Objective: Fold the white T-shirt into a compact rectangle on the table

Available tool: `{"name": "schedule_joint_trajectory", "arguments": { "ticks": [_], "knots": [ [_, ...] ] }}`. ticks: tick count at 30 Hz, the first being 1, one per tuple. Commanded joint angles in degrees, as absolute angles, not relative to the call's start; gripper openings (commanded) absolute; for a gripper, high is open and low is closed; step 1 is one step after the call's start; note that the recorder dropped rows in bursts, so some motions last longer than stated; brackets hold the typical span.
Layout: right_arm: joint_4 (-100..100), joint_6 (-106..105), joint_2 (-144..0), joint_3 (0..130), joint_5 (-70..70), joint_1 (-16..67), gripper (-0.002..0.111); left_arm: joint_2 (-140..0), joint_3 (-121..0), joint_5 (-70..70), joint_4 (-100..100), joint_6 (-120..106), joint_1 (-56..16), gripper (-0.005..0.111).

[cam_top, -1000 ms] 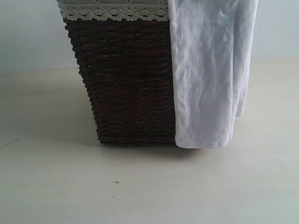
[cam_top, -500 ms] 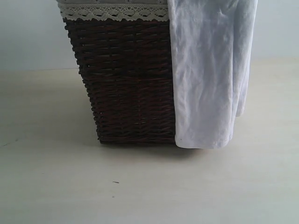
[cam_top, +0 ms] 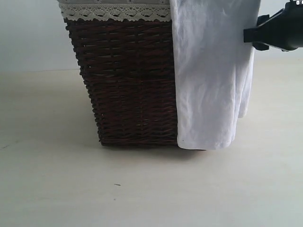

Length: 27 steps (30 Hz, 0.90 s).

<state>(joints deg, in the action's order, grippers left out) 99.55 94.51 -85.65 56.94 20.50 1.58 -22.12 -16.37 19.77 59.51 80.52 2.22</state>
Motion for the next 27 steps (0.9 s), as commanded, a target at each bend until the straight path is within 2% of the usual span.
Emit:
{"name": "schedule_joint_trajectory", "arguments": {
  "ticks": [1, 3, 7, 9, 13, 21, 27],
  "knots": [
    [99.9, 85.5, -89.0, 59.3, 26.5, 1.3, 0.054, -22.0, -16.7, 19.8, 59.8, 80.7, 2.1, 0.039],
    [99.9, 80.3, -90.5, 59.9, 31.6, 1.3, 0.054, -22.0, -16.7, 19.8, 59.8, 80.7, 2.1, 0.039],
    [97.5, 76.2, -92.1, 59.9, 27.8, 1.6, 0.049, -22.0, -16.7, 19.9, 59.8, 80.7, 2.1, 0.039],
    [97.5, 76.3, -92.2, 59.9, 25.5, 1.6, 0.038, -22.0, -16.7, 20.3, 59.8, 80.7, 2.1, 0.039],
    [97.5, 75.1, -91.4, 59.9, 25.4, 1.6, 0.0, -22.0, -16.7, 20.3, 59.9, 81.0, 2.1, 0.039],
    [97.5, 73.9, -83.4, 65.3, 26.1, 1.7, 0.0, -22.0, -16.7, 20.3, 60.8, 81.0, 2.1, 0.039],
    [99.9, 82.4, -75.7, 74.2, 21.8, 1.7, 0.0, -22.0, -16.7, 20.3, 60.8, 81.0, 2.1, 0.039]
  ]
}}
